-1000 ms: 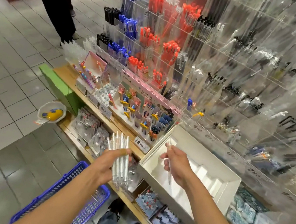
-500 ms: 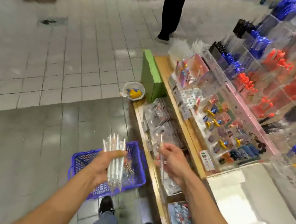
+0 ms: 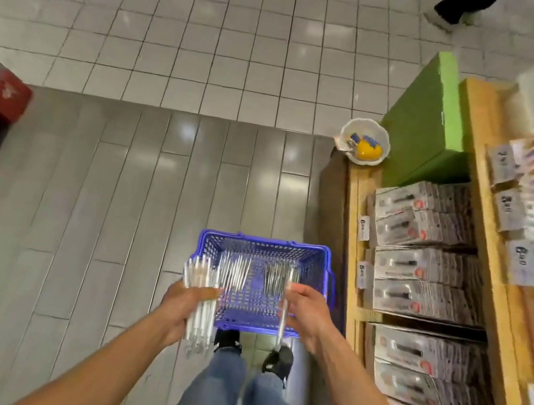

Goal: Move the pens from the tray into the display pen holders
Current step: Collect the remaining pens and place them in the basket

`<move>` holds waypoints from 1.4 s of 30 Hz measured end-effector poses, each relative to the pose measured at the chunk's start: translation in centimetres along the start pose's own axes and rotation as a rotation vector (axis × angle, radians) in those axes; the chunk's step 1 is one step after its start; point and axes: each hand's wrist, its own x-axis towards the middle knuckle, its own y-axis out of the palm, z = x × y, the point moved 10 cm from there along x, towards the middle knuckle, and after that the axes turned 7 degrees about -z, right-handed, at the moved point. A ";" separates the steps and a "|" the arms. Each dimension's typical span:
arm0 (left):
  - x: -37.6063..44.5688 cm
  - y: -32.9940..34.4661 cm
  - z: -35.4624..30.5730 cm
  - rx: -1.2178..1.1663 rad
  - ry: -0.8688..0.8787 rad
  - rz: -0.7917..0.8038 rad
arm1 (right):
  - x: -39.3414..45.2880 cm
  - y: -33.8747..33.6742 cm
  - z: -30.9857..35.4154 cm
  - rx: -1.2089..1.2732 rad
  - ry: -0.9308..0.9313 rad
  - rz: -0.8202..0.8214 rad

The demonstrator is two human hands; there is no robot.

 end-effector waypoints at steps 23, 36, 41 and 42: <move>55.6 7.0 20.0 0.608 0.106 -0.417 | 54.1 19.1 -27.0 -0.460 -0.013 -0.069; 57.3 8.0 20.4 0.699 0.168 -0.410 | 56.3 19.9 -29.6 -0.533 0.039 0.075; 56.8 8.0 20.0 0.728 0.168 -0.383 | 55.6 19.9 -29.3 -0.590 0.034 0.174; 56.6 8.0 20.0 0.728 0.170 -0.376 | 55.4 20.0 -29.2 -0.603 0.022 0.192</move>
